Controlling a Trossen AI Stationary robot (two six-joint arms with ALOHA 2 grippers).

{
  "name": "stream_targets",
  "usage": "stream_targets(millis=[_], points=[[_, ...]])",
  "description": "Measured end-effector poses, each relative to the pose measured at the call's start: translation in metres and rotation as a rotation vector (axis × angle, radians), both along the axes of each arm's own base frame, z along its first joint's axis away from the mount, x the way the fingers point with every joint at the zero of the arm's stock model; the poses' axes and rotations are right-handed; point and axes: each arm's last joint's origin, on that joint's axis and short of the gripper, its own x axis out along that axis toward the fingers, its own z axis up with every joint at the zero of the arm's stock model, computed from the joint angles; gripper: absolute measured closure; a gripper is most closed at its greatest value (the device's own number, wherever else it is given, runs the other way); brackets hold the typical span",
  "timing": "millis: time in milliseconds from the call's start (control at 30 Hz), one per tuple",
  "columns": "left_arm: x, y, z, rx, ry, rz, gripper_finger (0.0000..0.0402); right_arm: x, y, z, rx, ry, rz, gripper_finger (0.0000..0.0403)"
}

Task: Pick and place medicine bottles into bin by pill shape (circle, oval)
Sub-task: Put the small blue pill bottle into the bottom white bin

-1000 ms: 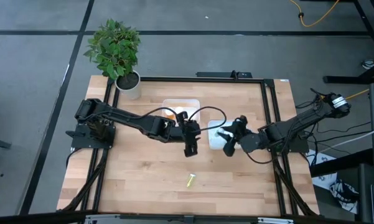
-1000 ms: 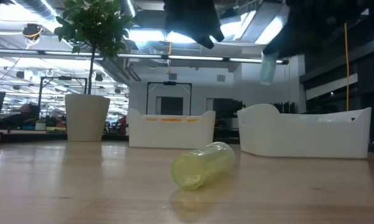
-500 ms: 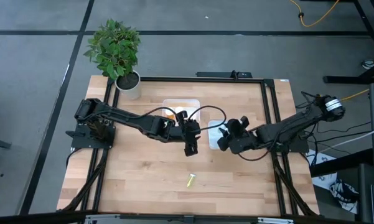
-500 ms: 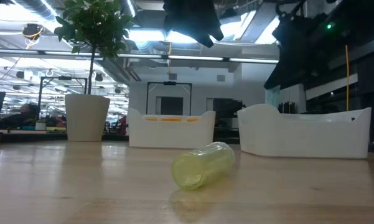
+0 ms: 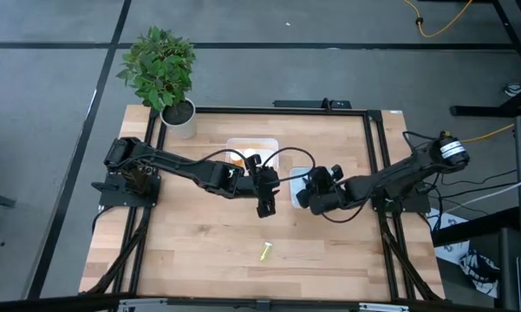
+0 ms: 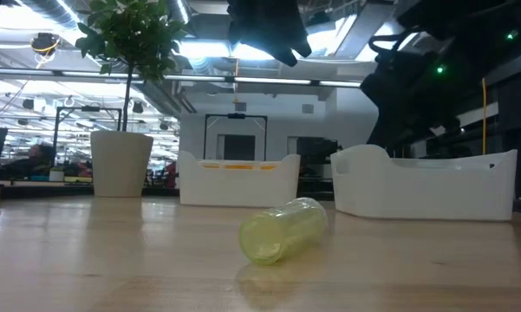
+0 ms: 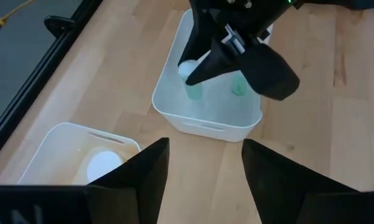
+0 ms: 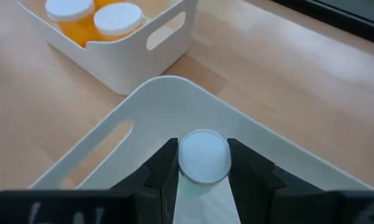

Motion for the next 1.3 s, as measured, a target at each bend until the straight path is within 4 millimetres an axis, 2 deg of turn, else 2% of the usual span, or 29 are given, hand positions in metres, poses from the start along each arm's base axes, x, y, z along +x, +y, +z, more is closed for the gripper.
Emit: stream_targets(millis=[433, 900, 1067, 1300], points=[[0.000, 0.000, 0.000, 0.000, 0.000, 0.000, 0.0207, 0.005, 0.002, -0.014, -0.004, 0.060, 0.023, 0.0283], [0.000, 0.000, 0.000, 0.000, 0.000, 0.000, 0.0207, 0.005, 0.002, -0.014, -0.002, 0.070, 0.034, 0.0281], [0.000, 0.000, 0.000, 0.000, 0.000, 0.000, 0.0207, 0.005, 0.004, -0.015, 0.016, 0.120, 0.103, 0.0281], [0.000, 0.000, 0.000, 0.000, 0.000, -0.001, 0.0207, 0.006, 0.002, -0.014, -0.018, 0.070, 0.044, 0.0280]])
